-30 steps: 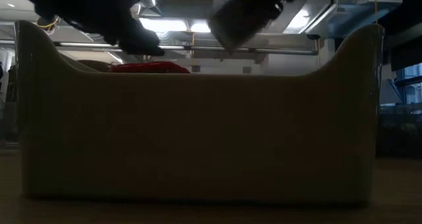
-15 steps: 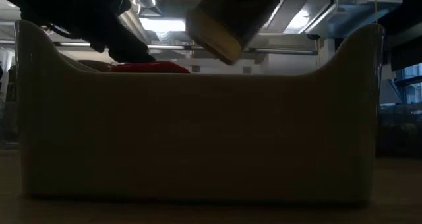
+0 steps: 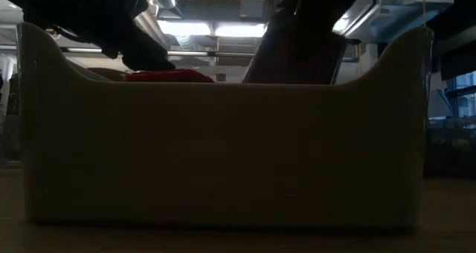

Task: Sort spices by type
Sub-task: Put the red seasoning can into the gray bin

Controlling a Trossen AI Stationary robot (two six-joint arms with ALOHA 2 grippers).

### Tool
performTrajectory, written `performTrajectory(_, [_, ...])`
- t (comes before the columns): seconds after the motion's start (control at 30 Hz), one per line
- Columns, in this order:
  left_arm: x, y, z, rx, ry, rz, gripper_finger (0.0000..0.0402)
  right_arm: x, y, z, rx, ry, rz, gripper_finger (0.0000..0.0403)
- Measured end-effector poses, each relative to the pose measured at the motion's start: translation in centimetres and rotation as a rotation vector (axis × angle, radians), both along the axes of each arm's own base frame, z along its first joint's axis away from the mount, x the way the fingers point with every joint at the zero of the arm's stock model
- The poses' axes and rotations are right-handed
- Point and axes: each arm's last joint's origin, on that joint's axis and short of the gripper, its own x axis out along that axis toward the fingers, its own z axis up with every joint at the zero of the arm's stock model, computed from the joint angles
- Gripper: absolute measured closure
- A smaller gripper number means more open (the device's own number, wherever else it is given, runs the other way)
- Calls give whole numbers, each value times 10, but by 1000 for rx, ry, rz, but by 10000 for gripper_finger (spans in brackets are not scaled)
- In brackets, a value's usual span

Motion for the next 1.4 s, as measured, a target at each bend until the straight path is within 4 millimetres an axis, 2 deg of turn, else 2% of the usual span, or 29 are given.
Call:
performTrajectory(0.33, [0,0,0,-4,0,2,92,10,-2,-28,-24,63,-14,187])
performTrajectory(0.57, [0,0,0,-2,0,1,92,13,-8,-33,-44,74,-35,185])
performTrajectory(0.73, [0,0,0,5,1,-2,92,14,-8,-35,-56,68,-33,154])
performTrajectory(0.9, [0,-1,0,5,2,-5,92,14,-8,-35,-59,67,-26,146])
performTrajectory(1.0, [0,-1,0,6,2,-6,92,12,-8,-27,-54,54,-13,144])
performTrajectory(1.27, [0,-1,0,6,1,-6,92,-4,-14,23,-13,-71,-9,142])
performTrajectory(1.4, [0,-1,0,4,1,-5,92,-13,-19,43,-62,-134,18,142])
